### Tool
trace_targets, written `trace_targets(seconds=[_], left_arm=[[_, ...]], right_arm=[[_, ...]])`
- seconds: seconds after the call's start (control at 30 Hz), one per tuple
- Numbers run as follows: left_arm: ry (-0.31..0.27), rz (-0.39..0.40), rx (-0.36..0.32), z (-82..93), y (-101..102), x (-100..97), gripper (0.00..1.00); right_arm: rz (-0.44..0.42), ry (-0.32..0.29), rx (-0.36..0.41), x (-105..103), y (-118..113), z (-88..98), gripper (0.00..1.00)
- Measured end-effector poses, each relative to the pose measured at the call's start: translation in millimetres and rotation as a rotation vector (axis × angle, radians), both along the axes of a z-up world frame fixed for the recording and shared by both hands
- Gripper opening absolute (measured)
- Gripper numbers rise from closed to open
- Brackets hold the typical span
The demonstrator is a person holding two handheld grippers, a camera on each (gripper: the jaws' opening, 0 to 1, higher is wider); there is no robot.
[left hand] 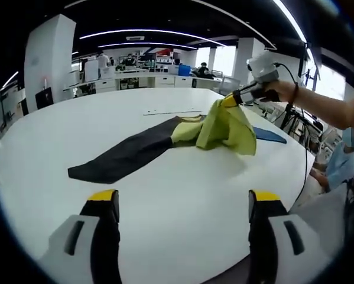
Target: Fold the garment on the visible template until the final outline fits inside the template.
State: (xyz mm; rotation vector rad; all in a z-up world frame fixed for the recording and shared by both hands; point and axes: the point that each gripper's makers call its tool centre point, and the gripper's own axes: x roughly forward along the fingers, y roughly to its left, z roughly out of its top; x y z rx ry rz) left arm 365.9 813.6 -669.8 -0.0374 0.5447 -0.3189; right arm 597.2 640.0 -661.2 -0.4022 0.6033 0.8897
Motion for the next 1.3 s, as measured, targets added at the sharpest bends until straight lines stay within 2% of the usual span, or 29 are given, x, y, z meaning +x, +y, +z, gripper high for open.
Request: trace_targets(seconds=[0.1,0.23,0.4,0.53,0.63,0.73,0.8,0.87,0.93,0.97,1.03,1.17,1.3], left_arm=[[-0.003,-0.002,-0.006,-0.7,-1,2.5,0.85],[0.002,-0.001,-0.010,-3.2,-2,6.8,0.85],[0.017,0.000,-0.018,-6.1,-3,11.5,0.83],[0.016,0.002,-0.025,-5.8,-4,14.4,0.82],[0.022,0.021,-0.039,-5.3,-1,20.3,0.81],[0.001,0.036,-0.056,0.9,-1,29.7,0.79],[-0.005,0.034,-0.063,3.4,-3,33.0,0.79],[-0.011,0.036,-0.064,5.9,-4,36.1,0.79],[-0.013,0.038,-0.065,6.9,-4,38.0,0.78],[-0.018,0.046,-0.070,7.7,-4,39.7,0.77],[-0.026,0.056,-0.088,9.3,-4,43.4,0.74],[-0.039,0.076,-0.166,15.1,-8,53.5,0.70],[-0.049,0.069,-0.191,19.7,-12,63.2,0.66]], right_arm=[[-0.013,0.018,-0.005,9,3,-14.0,0.00],[-0.035,0.072,-0.002,14,9,-32.5,0.00],[-0.043,0.115,-0.060,19,10,-63.3,0.00],[-0.060,0.093,-0.092,26,7,-77.3,0.00],[-0.072,0.110,-0.087,28,5,-87.5,0.00],[-0.092,0.137,-0.075,26,5,-97.8,0.00],[-0.143,0.161,-0.040,25,3,-98.3,0.02],[-0.170,0.159,-0.012,25,1,-91.6,0.06],[-0.173,0.144,-0.003,24,-2,-82.5,0.15],[-0.201,0.140,0.009,23,-6,-75.4,0.23],[-0.214,0.130,0.044,19,-10,-62.8,0.29],[-0.243,0.128,0.096,3,-24,-44.7,0.33],[-0.287,0.151,0.120,-15,-41,-40.9,0.32]])
